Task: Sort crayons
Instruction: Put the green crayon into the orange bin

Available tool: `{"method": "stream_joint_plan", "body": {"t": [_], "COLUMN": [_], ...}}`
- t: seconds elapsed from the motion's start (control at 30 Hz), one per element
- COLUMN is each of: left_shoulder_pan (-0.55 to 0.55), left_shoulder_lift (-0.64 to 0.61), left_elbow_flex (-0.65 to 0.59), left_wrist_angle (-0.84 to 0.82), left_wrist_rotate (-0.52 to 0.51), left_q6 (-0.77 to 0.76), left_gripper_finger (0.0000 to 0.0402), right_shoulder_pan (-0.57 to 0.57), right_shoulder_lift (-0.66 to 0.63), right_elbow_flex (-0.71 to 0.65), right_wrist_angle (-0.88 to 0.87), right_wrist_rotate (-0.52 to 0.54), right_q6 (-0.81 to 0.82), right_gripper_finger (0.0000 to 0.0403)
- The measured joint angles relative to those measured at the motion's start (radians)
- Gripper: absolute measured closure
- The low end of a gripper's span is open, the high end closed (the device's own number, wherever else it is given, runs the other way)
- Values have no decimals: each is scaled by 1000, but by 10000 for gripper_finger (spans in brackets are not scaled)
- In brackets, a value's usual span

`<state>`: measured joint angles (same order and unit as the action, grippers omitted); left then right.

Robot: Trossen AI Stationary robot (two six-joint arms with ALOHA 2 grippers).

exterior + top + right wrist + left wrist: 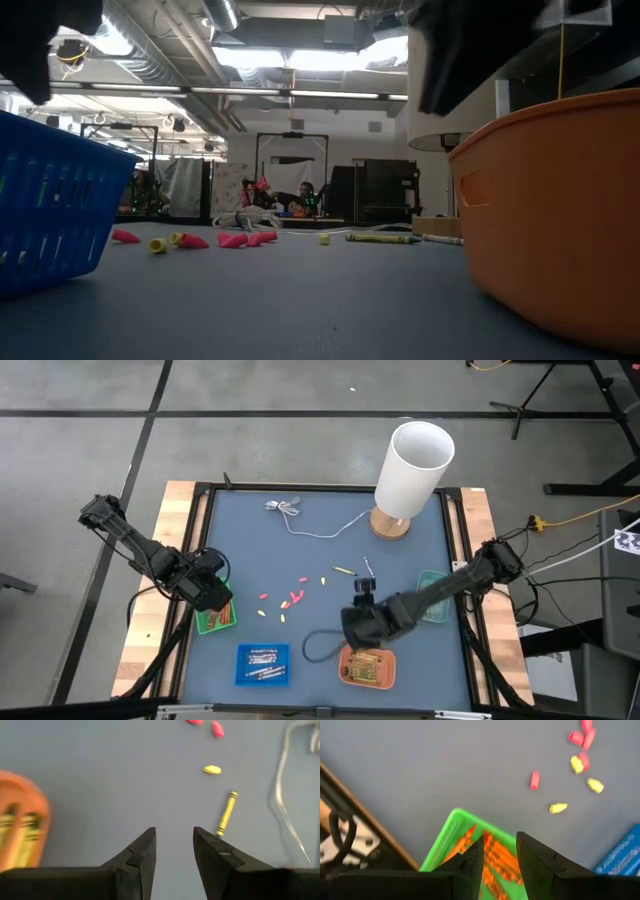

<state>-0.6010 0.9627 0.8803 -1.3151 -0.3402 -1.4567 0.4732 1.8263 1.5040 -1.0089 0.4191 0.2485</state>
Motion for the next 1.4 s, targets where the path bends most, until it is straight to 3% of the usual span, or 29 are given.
{"method": "stream_joint_plan", "body": {"t": [0.2, 0.33, 0.77, 0.93, 1.4], "left_shoulder_pan": [0, 0, 0, 0, 0], "left_shoulder_lift": [0, 0, 0, 0, 0], "left_elbow_flex": [0, 0, 0, 0, 0], "left_wrist_angle": [55, 112, 139, 139, 143], "left_wrist_rotate": [-124, -151, -176, -176, -176], "left_q6": [55, 131, 185, 185, 183], "left_gripper_finger": [303, 303, 303, 303, 303], "right_shoulder_pan": [-143, -238, -498, -542, -540], "right_shoulder_lift": [0, 1, 2, 2, 20], "right_elbow_flex": [-8, -66, -288, -344, -471], "right_wrist_angle": [8, 58, 415, 516, 686], "right_wrist_rotate": [1, -6, -314, -366, -358], "right_q6": [-71, -112, -191, -191, -176], "right_gripper_finger": [274, 274, 274, 274, 274]}}
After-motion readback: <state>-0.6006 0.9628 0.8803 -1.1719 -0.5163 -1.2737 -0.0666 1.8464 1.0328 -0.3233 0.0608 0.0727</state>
